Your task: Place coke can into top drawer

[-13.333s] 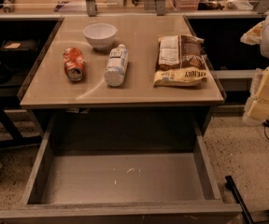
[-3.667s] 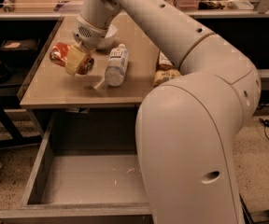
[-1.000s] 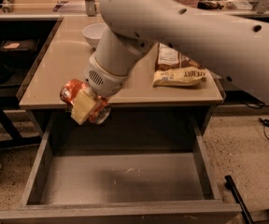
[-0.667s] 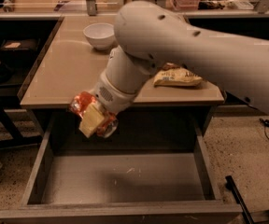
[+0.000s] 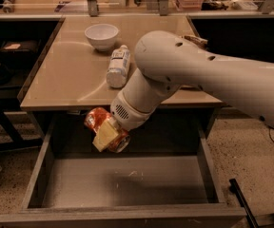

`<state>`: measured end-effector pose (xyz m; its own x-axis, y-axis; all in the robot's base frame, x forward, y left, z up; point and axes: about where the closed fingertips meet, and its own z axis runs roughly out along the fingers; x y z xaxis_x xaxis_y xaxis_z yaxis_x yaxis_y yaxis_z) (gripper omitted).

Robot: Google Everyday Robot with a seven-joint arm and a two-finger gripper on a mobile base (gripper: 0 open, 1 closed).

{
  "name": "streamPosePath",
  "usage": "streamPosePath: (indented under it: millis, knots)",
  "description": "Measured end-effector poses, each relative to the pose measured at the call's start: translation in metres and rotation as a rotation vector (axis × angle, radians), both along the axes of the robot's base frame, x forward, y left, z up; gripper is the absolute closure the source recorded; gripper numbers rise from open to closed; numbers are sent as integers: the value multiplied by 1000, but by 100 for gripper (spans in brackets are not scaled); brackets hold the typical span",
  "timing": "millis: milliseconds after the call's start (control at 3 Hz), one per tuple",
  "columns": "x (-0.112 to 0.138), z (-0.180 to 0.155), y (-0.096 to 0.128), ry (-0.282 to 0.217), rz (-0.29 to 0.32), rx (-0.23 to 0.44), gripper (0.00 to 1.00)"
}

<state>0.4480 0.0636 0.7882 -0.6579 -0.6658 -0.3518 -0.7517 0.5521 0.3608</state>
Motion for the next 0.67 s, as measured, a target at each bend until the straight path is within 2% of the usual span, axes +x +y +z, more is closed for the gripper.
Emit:
streamPosePath:
  millis: [333,667]
  knots:
    - [-14,-30,-4,37,-46,-3,100]
    - [-25,-76,-14,73,-109,3,100]
